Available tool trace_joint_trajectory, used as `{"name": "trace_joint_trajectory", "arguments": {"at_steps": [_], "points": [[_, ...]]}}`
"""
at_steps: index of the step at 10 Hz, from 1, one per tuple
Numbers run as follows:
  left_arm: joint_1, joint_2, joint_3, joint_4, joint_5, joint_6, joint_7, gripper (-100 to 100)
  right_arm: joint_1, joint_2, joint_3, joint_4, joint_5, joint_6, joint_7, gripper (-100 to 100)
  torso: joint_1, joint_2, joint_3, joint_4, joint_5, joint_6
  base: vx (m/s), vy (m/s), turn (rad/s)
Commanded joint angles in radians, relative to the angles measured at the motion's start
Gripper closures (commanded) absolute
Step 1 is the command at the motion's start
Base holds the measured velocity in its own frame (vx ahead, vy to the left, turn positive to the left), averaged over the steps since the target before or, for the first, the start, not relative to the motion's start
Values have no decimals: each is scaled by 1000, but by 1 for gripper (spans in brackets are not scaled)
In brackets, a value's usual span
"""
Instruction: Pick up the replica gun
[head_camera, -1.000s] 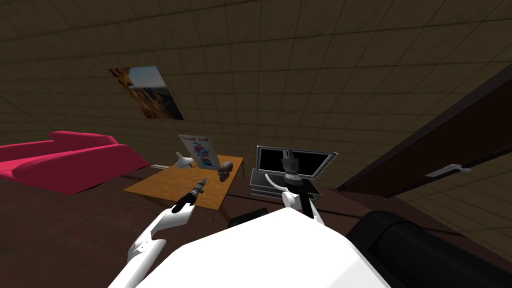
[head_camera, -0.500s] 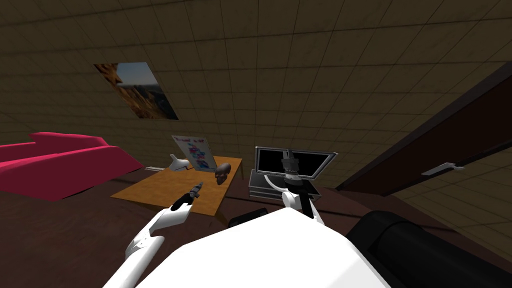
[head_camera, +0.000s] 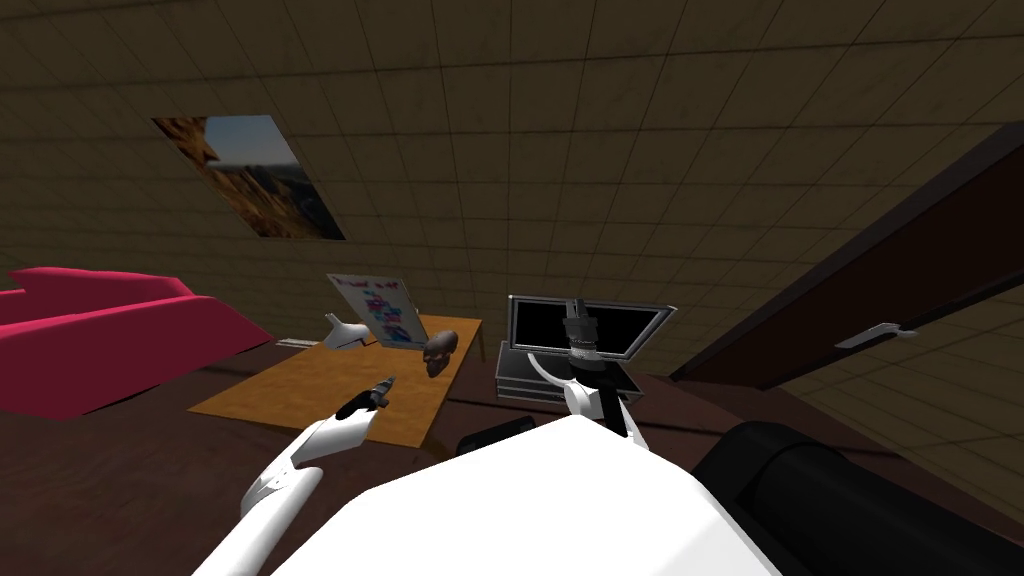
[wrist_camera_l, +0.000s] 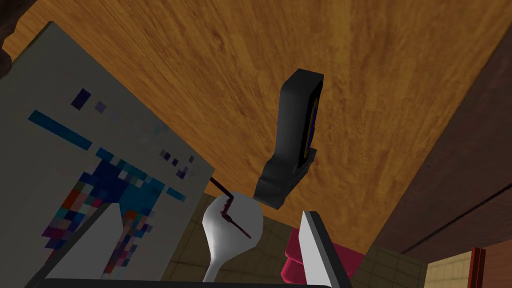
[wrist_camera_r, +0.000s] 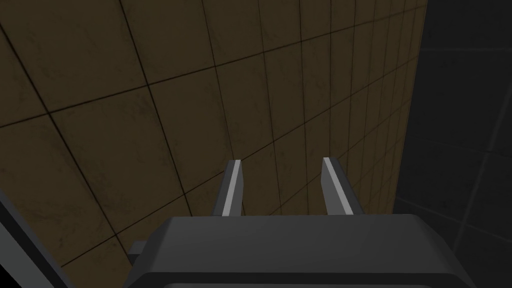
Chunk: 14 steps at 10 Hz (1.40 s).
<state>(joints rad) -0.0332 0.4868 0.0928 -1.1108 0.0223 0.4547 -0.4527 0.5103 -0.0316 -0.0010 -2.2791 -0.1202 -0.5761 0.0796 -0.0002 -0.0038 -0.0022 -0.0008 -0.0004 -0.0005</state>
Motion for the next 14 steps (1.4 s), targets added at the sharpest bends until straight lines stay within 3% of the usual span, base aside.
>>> {"name": "trace_joint_trajectory", "arguments": {"at_steps": [1,2,3,8,11,14], "points": [[-3,2,6,18,2,34,-11,-100,0,0,0,0,0,0,0,0,0,0,0,0,0,0,62,-8,-27],[-22,13,13,68,14,71,-30,-100,0,0,0,0,0,0,0,0,0,0,0,0,0,0,66,-19,-32],[-22,13,13,68,14,71,-30,-100,0,0,0,0,0,0,0,0,-1,0,0,0,0,0,60,-16,-23],[-84,49,39,236,60,191,-94,-100,0,0,0,0,0,0,0,0,0,-1,-1,0,0,0,79,-11,-37],[-96,56,44,269,69,219,-107,-100,0,0,0,0,0,0,0,0,0,1,1,0,0,0,46,-5,-14],[-124,74,57,347,92,276,-136,-100,0,0,0,0,0,0,0,0,0,1,1,0,0,0,60,-8,-28]]}}
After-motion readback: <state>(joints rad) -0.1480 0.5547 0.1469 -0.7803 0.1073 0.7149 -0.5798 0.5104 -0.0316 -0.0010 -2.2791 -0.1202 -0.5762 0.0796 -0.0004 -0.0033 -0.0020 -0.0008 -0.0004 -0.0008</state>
